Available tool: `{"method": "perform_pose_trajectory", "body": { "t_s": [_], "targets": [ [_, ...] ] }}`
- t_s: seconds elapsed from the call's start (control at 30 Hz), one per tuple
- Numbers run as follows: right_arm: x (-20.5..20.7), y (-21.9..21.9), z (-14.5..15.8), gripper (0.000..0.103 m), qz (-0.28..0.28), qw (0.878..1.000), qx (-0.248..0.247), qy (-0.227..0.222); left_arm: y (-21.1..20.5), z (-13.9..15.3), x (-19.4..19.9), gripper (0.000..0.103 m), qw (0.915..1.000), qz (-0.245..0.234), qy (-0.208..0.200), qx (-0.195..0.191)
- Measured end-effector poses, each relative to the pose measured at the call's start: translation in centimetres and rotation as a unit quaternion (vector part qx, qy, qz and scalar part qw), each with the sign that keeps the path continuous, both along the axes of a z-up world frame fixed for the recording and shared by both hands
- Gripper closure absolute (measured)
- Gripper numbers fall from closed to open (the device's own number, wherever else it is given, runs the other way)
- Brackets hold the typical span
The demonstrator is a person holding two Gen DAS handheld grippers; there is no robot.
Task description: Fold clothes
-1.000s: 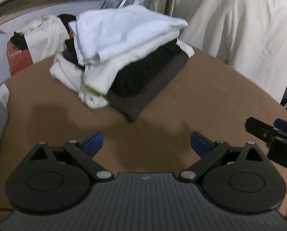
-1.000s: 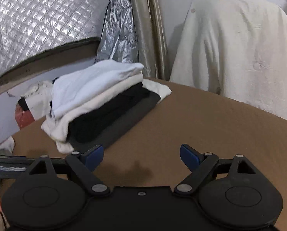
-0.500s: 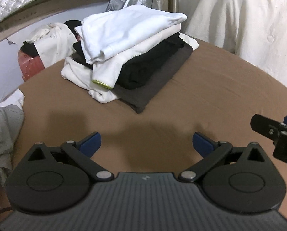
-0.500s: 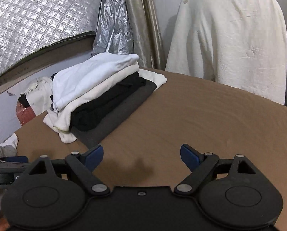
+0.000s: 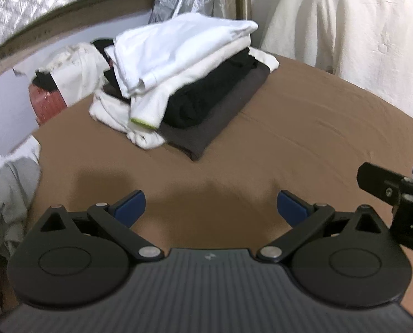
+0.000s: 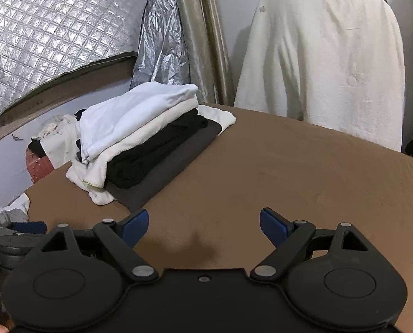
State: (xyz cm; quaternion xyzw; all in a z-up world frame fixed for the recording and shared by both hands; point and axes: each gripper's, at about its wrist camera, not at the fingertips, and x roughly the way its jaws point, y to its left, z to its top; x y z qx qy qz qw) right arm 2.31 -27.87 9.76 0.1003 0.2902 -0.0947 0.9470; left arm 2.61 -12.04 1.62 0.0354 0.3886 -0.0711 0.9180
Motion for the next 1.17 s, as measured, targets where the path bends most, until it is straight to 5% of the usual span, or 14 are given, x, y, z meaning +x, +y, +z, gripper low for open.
{"method": "perform_pose_trajectory", "body": {
  "t_s": [0.33, 0.5, 1.17],
  "targets": [
    [0.21, 0.36, -0.34, 0.013, 0.005, 1.0, 0.004, 0.01, -0.08, -0.52, 0.18, 0.0, 0.9997, 0.003, 0.022, -0.003],
    [0.31, 0.25, -0.63, 0.013, 0.002, 1.0, 0.017, 0.01, -0.49, -0.22, -0.38, 0.0, 0.9996, 0.014, -0.016, 0.021],
    [0.03, 0.26, -0.67, 0.013, -0.002, 1.0, 0.013, 0.006, -0.5, 0.1, -0.08, 0.0, 0.9992, 0.006, -0.02, 0.035]
  ]
}}
